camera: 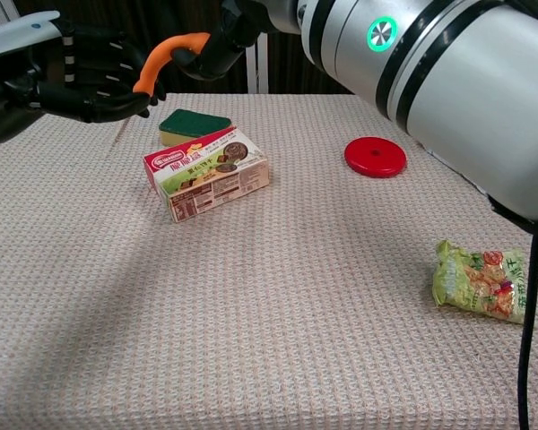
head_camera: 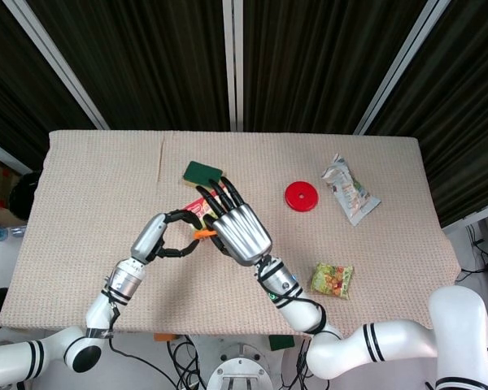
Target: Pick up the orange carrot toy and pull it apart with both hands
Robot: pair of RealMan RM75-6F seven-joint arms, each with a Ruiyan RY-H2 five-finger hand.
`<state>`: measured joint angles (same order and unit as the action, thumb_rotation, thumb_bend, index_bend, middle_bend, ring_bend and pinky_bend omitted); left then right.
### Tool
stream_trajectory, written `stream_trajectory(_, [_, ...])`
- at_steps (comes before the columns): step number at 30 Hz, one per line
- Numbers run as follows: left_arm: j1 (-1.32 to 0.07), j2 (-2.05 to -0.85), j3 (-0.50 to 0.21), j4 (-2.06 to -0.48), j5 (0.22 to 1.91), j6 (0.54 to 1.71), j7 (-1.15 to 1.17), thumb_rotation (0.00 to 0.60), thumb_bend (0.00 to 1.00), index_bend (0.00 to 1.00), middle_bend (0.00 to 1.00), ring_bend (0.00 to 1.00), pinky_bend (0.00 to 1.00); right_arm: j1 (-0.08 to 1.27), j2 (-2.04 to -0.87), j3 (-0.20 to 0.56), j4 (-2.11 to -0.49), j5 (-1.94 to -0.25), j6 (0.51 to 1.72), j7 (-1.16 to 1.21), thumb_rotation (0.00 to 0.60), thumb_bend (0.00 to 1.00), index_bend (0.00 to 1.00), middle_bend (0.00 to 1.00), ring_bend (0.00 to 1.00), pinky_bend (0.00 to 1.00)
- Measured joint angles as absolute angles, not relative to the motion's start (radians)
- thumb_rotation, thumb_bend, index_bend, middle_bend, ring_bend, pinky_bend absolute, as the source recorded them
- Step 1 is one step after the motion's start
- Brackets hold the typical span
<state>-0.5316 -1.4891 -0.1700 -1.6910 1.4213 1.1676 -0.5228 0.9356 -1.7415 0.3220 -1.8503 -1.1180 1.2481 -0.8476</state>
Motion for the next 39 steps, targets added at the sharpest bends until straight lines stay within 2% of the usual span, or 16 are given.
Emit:
stream_trajectory(22, [-0.530, -1.488, -0.175, -1.695, 1.419, 1.169, -0.537, 0.600, 0.30, 0.56, 0.47, 0.38, 0.35, 0.937, -1.733, 0.310, -1.849, -1.112, 1.257, -0.848, 0.600, 0.39, 0.64, 0.05, 0.00, 0.00])
stream_trajectory(29, [-0.526, -1.483, -0.174, -1.694, 1.422, 1.172, -0.557, 0.600, 0.36, 0.59, 0.52, 0.40, 0.39, 0.935, -1.728, 0.306, -1.851, -1.109, 1.259, -0.847, 0.600, 0.39, 0.64, 0.05, 0.00, 0.00])
stream_trajectory(39, [-0.526, -1.478, -0.167, -1.692, 1.433, 1.169, -0.569, 0.600, 0.38, 0.65, 0.58, 0.40, 0.41, 0.935, -1.727, 0.303, -1.852, -1.108, 1.262, -0.847, 0.600, 0.39, 0.64, 0.05, 0.00, 0.00])
